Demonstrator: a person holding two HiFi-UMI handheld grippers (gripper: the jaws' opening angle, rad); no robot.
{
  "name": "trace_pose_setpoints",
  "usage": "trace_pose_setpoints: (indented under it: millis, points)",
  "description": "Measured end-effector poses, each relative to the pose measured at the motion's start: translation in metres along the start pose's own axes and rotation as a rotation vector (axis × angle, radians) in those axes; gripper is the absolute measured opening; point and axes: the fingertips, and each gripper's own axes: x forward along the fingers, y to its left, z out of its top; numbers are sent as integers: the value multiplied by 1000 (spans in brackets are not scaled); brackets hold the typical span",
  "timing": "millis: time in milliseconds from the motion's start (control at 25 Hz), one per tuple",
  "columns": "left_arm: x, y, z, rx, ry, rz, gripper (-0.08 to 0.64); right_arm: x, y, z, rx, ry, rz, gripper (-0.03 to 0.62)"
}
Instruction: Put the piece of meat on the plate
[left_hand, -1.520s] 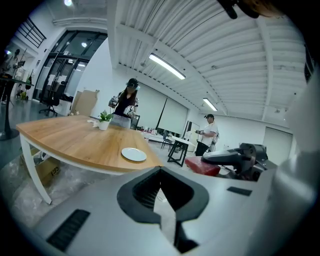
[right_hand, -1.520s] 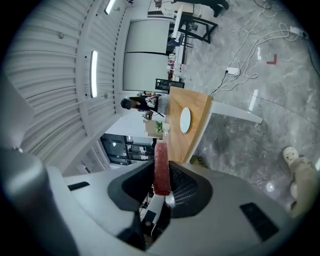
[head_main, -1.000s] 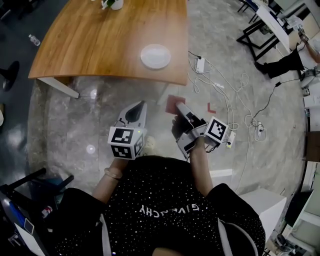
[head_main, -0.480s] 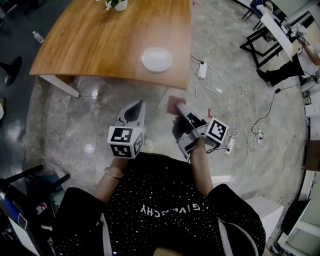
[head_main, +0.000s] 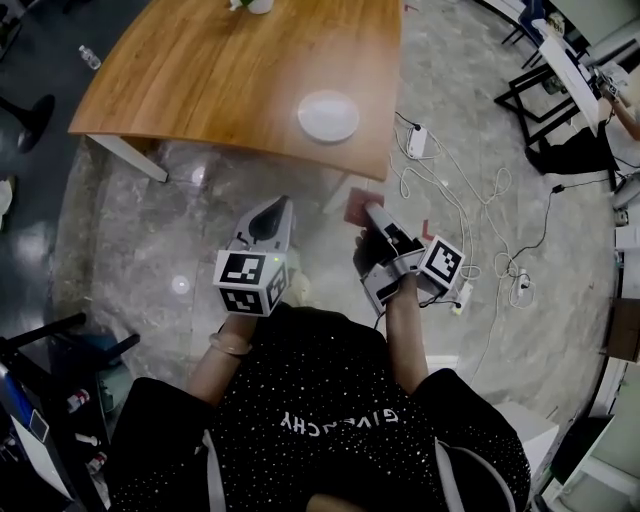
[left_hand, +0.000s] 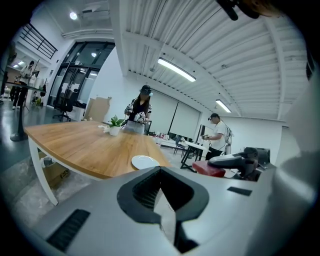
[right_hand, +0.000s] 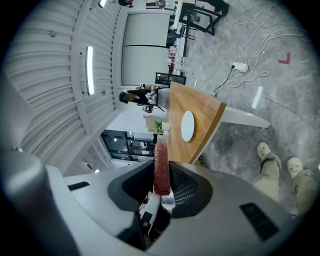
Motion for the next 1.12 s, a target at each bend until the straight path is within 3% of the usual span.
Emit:
trace_pose_setpoints:
  millis: [680, 920, 1120]
  points:
    - [12, 3, -3, 0, 22, 6, 9, 14, -4, 7, 20, 13, 10, 100]
    - [81, 26, 26, -12, 29, 7, 9, 67, -2, 65, 28, 15, -9, 100]
    - [117, 43, 48, -20, 32, -2, 9, 104, 7, 90, 20, 26, -14, 100]
